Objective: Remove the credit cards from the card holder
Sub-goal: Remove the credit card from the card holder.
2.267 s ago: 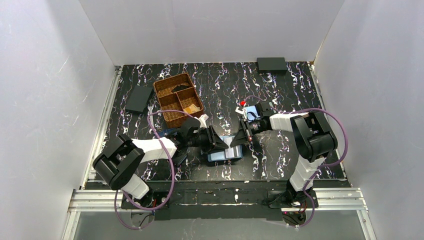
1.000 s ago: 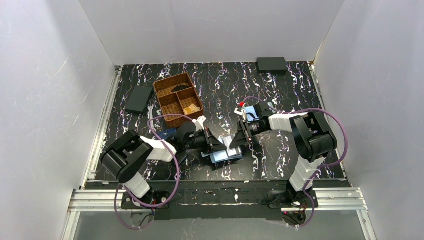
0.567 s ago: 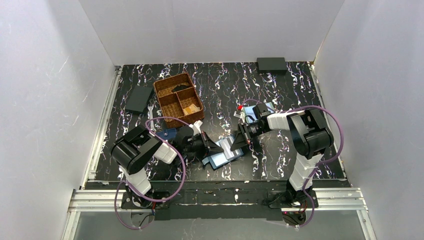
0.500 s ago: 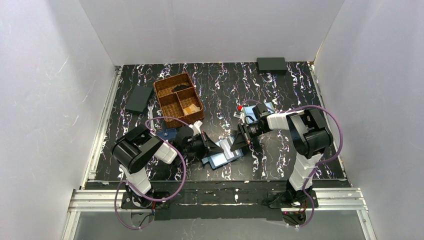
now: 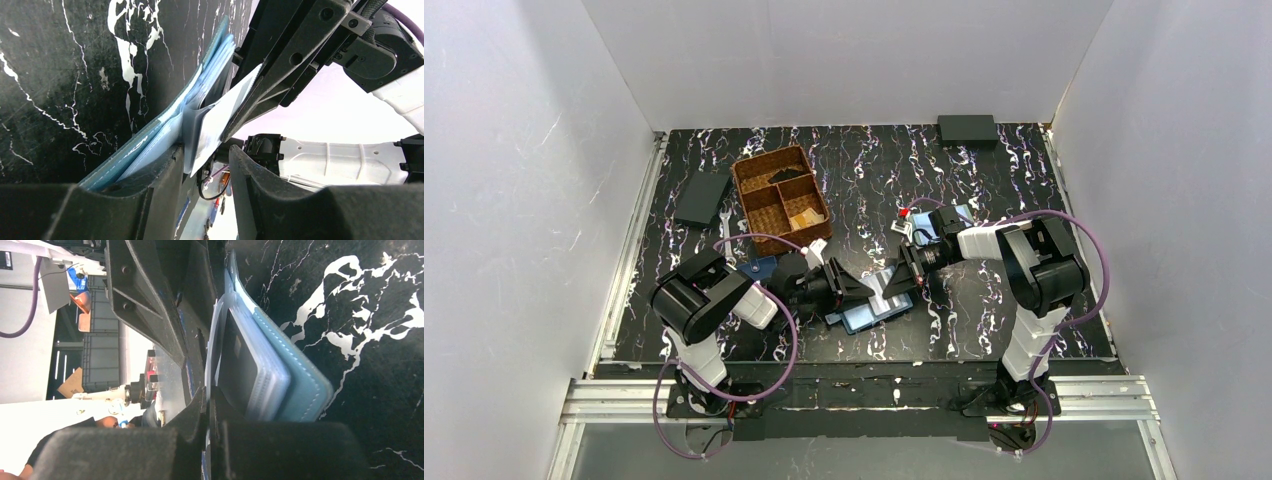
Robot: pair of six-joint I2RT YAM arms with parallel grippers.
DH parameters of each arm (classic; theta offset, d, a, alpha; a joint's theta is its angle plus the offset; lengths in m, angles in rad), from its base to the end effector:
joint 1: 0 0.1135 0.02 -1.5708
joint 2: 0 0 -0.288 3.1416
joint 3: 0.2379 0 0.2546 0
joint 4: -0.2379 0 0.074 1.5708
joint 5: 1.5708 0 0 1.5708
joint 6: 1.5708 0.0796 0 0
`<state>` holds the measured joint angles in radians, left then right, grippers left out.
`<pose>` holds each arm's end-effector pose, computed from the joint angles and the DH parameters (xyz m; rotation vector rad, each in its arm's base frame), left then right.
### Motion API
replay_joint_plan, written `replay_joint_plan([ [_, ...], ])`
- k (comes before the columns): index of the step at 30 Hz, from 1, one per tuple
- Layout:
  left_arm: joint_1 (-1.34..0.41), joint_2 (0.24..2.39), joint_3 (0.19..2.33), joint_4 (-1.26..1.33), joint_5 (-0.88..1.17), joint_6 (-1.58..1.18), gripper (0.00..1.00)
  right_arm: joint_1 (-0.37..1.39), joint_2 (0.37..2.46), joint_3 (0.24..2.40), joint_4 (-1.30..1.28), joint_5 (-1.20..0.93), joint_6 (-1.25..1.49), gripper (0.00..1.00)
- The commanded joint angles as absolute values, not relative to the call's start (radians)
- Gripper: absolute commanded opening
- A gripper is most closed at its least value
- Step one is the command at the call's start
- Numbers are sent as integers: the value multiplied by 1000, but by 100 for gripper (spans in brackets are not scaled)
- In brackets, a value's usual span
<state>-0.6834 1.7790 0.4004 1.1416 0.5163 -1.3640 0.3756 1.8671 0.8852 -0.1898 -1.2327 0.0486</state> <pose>0.2271 -0.2356 0.1302 -0.3025 2.2215 -1.7774 0.2799 0.1911 0.1240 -0.7458 2.3624 1.8027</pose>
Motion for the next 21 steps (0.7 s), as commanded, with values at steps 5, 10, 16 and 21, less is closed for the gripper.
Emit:
replay_joint_plan([
  [5,-679,1801,408,1131,526,-1395,35,383,1850,879,-127,-1375,105,1],
  [10,-678,1799,433,1155,539,-1413,23,383,1857,879,-123,-1378,112,1],
  [16,-679,1811,426,1201,541,-1423,2,383,1863,879,-120,-1363,116,1],
  [21,-678,1820,398,1224,539,-1398,0,379,1869,880,-125,-1333,116,6],
])
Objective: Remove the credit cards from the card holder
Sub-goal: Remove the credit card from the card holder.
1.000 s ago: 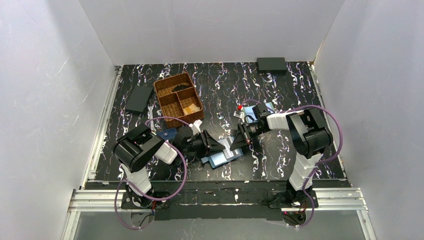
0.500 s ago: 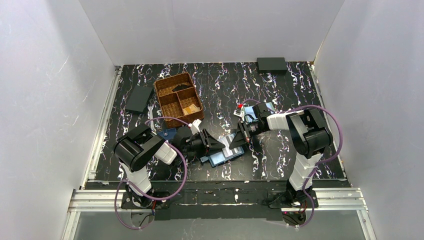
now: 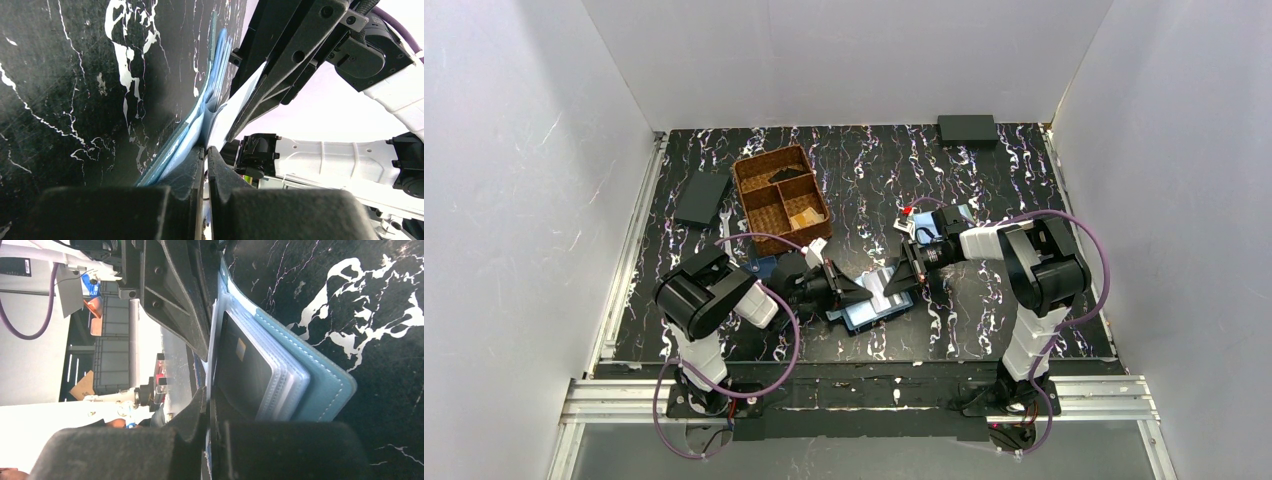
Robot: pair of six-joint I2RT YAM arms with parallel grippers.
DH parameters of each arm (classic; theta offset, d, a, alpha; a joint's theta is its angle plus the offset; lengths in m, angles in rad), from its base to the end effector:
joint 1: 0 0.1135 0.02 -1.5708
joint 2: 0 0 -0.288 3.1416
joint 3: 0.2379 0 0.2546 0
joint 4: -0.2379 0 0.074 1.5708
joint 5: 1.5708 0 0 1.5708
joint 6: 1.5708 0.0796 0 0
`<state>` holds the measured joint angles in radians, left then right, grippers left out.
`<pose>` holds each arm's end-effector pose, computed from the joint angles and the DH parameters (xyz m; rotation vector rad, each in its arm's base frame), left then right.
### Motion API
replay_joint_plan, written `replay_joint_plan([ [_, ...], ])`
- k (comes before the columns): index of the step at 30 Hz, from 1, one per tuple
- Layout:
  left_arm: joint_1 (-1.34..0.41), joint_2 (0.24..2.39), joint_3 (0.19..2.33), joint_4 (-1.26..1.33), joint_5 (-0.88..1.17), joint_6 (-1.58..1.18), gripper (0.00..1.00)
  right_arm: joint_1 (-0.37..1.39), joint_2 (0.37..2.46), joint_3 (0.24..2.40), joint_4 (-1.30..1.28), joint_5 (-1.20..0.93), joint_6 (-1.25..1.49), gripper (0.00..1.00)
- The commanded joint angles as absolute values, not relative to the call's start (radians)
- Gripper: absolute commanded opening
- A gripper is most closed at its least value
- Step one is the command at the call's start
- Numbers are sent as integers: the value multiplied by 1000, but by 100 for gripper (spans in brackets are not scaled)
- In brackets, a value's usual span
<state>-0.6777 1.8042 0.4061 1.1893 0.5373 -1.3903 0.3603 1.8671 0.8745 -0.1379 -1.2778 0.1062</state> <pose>0.2296 -0.2371 0.1307 -0.3036 2.2051 -1.8187 0.2828 0.1880 0.1268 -0.7016 2.3361 1.8634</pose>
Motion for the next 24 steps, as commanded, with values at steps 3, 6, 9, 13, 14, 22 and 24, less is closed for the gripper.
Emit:
replay_joint_plan([
  [3,-676,1821,374,1224,535,-1372,0,371,1870,883,-133,-1320,105,12],
  [6,-668,1822,354,1224,535,-1349,0,363,1877,888,-157,-1305,79,13],
  [9,-659,1827,336,1224,540,-1336,0,356,1883,899,-203,-1284,41,13],
  [13,-649,1829,318,1224,546,-1323,0,350,1894,911,-249,-1252,3,12],
  [14,-647,1830,316,1224,550,-1320,0,350,1895,913,-255,-1248,3,12],
  [22,-640,1837,304,1224,562,-1306,0,339,1904,922,-291,-1212,-51,8],
  [24,-637,1835,299,1224,566,-1304,0,334,1906,923,-296,-1205,-57,7],
])
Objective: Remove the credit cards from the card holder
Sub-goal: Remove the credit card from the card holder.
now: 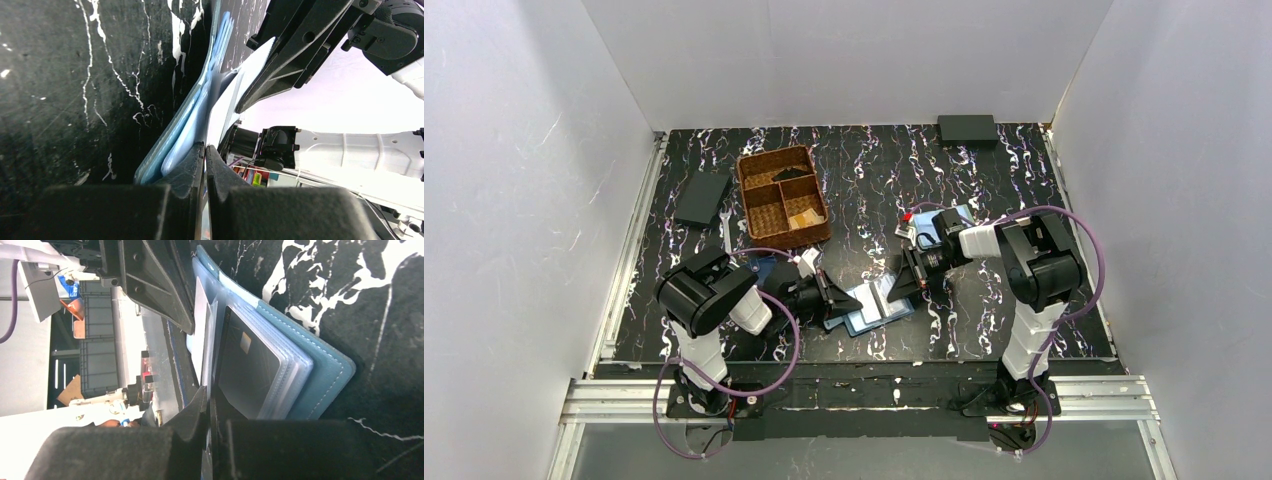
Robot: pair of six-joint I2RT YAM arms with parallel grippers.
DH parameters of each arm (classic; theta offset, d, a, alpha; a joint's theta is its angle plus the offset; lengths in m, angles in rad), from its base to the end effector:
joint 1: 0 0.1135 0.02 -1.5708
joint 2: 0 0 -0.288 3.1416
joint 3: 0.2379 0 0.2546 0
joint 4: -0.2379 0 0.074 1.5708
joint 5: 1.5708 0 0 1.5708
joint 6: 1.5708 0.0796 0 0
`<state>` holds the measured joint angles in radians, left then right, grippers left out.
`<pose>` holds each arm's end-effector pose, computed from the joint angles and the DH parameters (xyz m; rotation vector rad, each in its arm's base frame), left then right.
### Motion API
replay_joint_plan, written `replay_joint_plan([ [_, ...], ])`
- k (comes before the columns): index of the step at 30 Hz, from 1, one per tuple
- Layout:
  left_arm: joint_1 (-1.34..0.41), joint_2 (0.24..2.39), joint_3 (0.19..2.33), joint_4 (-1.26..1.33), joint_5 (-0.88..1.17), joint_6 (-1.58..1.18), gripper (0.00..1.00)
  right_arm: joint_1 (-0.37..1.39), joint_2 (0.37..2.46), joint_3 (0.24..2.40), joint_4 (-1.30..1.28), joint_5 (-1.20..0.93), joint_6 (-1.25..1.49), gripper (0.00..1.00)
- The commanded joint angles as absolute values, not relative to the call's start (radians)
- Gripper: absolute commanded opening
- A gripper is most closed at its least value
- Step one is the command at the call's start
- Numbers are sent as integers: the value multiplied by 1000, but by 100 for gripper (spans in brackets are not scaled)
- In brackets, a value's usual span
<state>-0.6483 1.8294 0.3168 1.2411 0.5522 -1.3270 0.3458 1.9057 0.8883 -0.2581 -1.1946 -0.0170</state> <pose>0.2175 -0.2172 0.1104 -0.2877 2.2467 -1.7496 0.2814 0.1801 0.1078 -0.7062 2.4356 1.7544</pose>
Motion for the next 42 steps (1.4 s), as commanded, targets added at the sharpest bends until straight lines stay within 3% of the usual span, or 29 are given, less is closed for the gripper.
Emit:
replay_joint_plan([
  [1,-635,1835,296,1224,567,-1303,0,331,1906,922,-299,-1203,-59,7],
  [21,-629,1676,265,1096,560,-1247,0,318,1892,963,-432,-1071,-207,9],
  [34,-629,1394,352,760,587,-1092,0,318,1827,1028,-630,-1015,-422,45],
  [42,-629,1303,439,610,602,-1007,0,318,1799,1032,-652,-973,-454,52],
])
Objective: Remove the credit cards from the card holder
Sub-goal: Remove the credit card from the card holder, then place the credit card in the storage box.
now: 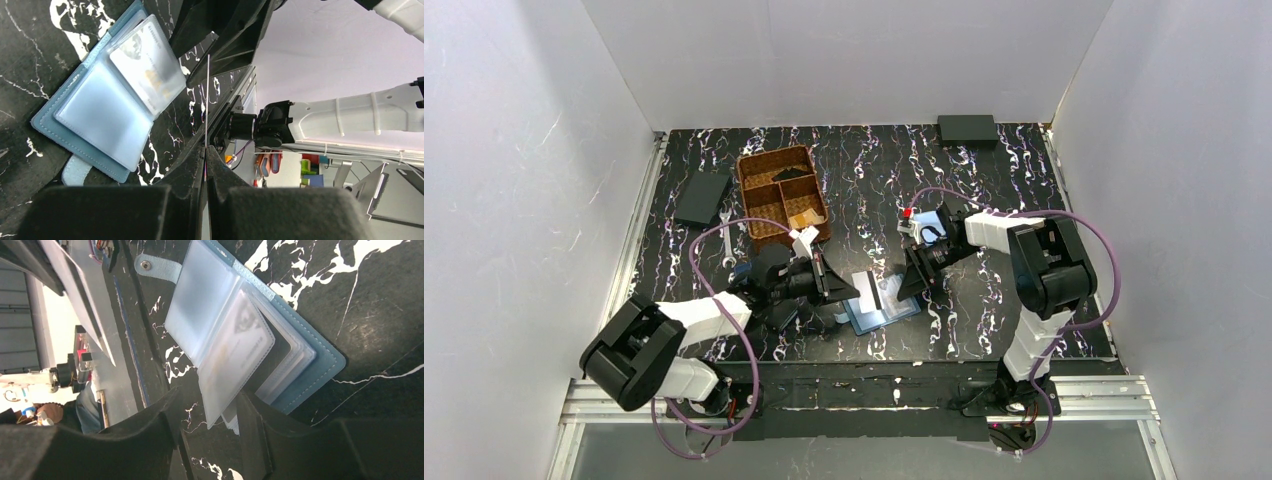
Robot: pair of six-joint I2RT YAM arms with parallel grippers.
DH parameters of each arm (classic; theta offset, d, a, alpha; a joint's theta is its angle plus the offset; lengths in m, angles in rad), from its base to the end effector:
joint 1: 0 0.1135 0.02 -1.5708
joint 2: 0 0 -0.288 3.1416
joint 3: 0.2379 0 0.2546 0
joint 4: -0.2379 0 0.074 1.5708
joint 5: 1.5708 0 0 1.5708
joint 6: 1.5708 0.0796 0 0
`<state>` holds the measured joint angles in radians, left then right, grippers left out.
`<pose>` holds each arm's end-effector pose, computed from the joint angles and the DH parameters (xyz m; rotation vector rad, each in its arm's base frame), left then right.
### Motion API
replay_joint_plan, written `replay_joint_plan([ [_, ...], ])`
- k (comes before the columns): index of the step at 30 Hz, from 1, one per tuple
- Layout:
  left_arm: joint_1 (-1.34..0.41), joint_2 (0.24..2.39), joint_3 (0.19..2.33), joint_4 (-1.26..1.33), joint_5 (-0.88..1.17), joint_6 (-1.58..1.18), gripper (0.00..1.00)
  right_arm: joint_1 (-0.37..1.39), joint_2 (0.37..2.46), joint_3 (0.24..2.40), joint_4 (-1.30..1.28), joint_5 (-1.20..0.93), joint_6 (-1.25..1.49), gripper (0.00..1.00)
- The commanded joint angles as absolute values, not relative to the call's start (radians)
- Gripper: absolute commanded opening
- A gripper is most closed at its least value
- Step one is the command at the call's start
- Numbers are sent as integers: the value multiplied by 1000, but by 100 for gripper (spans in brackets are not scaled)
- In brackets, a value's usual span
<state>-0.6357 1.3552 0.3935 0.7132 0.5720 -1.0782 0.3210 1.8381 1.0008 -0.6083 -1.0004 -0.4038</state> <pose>0.2044 -0.2043 0.1916 0.0079 2.1513 -1.6369 0.2834 0.1648 0.1316 -1.0157 2.4252 1.4282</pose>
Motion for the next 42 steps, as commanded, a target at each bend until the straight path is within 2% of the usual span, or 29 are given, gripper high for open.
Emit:
replay_joint_plan([
  [1,-629,1295,444,599,603,-1002,0,318,1795,1032,-653,-969,-456,53],
  [9,-634,1248,475,528,624,-946,0,311,1692,1033,-678,-826,-545,63],
  [12,-650,1246,495,514,639,-903,0,302,1614,1028,-712,-810,-620,71],
  [16,-714,1261,566,510,609,-836,0,299,1458,1053,-829,-966,-748,87],
  [18,-726,1268,605,510,601,-819,0,299,1423,1126,-926,-953,-824,90],
  [21,-730,1241,643,504,602,-791,0,298,1344,1262,-987,-916,-842,92],
  [27,-748,1150,655,460,575,-742,0,266,1259,1280,-991,-966,-771,96],
  [35,-801,1123,711,379,523,-659,0,166,1227,1251,-982,-1102,-730,98],
  [42,-841,1119,752,322,477,-589,0,99,1163,1137,-830,-1193,-576,98],
])
